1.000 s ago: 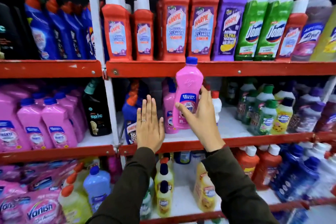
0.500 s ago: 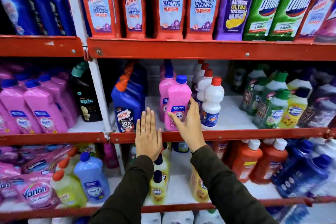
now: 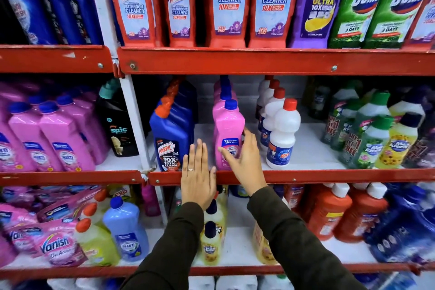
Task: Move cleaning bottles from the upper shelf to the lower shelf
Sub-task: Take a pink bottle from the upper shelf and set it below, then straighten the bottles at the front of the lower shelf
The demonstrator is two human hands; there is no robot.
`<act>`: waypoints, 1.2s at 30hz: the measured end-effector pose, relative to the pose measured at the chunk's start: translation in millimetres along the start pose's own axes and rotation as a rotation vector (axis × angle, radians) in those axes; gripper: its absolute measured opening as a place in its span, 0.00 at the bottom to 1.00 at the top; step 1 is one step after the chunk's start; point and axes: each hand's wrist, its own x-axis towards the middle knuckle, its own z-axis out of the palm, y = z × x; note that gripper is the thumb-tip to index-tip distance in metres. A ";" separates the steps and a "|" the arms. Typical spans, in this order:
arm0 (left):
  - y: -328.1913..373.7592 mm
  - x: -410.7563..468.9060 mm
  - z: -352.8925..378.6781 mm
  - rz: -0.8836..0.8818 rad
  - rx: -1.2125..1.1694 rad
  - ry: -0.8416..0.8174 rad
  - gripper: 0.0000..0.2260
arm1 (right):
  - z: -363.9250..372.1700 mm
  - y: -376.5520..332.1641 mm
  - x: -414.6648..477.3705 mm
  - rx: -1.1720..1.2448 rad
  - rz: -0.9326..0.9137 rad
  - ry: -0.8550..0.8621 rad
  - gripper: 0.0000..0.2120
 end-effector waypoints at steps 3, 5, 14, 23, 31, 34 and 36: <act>0.1 -0.5 1.0 -0.007 0.008 -0.003 0.30 | 0.7 2.3 0.1 0.003 0.010 -0.002 0.33; 0.4 -0.3 0.6 -0.006 0.015 -0.017 0.30 | 0.5 3.4 -0.2 0.004 0.022 -0.015 0.34; 9.8 1.1 -20.8 -0.038 -0.284 -0.040 0.29 | -4.6 0.6 -10.2 0.292 0.178 0.000 0.30; 43.9 32.0 -56.0 -0.628 -1.077 -0.366 0.39 | 0.6 10.2 -22.5 0.457 0.448 -0.032 0.24; 42.6 30.0 -53.4 -0.586 -1.066 -0.404 0.54 | -1.7 10.0 -31.4 0.369 0.364 -0.028 0.19; 43.1 29.8 -51.9 -0.602 -1.061 -0.403 0.52 | -0.1 12.1 -30.1 0.372 0.364 -0.019 0.19; 44.9 29.6 -52.5 -0.584 -1.041 -0.413 0.43 | -0.2 9.7 -31.5 0.361 0.365 -0.012 0.20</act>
